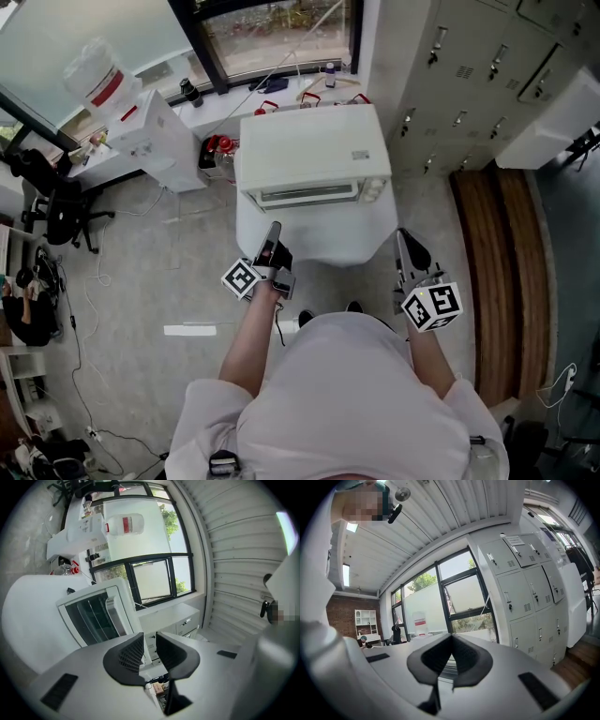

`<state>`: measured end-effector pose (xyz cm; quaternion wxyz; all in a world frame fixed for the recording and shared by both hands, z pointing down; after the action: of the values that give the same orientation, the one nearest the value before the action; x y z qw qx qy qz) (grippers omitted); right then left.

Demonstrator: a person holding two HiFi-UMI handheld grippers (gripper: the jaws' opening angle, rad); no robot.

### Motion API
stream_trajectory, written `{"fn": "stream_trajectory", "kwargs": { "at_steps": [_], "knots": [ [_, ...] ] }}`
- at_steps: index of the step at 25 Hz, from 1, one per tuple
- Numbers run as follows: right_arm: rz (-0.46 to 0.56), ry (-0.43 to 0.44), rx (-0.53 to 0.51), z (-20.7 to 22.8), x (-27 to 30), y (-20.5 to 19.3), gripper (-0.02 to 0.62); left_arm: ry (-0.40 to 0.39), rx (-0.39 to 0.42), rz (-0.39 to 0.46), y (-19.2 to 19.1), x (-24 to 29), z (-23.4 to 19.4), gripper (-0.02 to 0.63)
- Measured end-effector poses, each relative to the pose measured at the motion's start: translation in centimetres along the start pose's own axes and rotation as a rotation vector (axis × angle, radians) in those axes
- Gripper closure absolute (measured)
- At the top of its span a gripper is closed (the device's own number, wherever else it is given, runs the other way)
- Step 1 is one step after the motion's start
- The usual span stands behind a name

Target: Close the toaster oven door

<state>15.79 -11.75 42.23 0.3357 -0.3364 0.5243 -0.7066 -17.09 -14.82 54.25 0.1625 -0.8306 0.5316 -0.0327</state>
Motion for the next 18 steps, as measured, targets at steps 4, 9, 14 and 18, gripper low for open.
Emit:
{"fn": "stream_trajectory", "kwargs": {
  "at_steps": [4,9,14,18],
  "knots": [
    [-0.003,0.006,-0.048,-0.3,-0.4,-0.1,0.586,0.001,0.04,0.019,-0.2,-1.3,1.6,0.533],
    [-0.003,0.033,-0.092,-0.7,-0.4,0.2,0.586,0.017,0.104,0.048,0.1,-2.1,3.1,0.577],
    [0.013,0.051,-0.081,-1.0,-0.2,0.5,0.587,0.072,0.317,0.016,0.7,-2.7,5.1,0.586],
    [0.018,0.062,-0.081,-1.4,0.0,0.5,0.587,0.113,0.551,-0.017,0.7,-3.1,7.2,0.586]
  ]
}}
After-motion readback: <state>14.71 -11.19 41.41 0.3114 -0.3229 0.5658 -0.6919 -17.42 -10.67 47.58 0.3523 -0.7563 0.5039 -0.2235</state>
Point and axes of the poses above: the fingertips, and each gripper's own axes: x forward along the fingers, z to its right, y out of its top, the point moved 5 cm from there along -x, backward along the fingers, and after that the axes turned 4 degrees about -z, right-handed, at the moved point
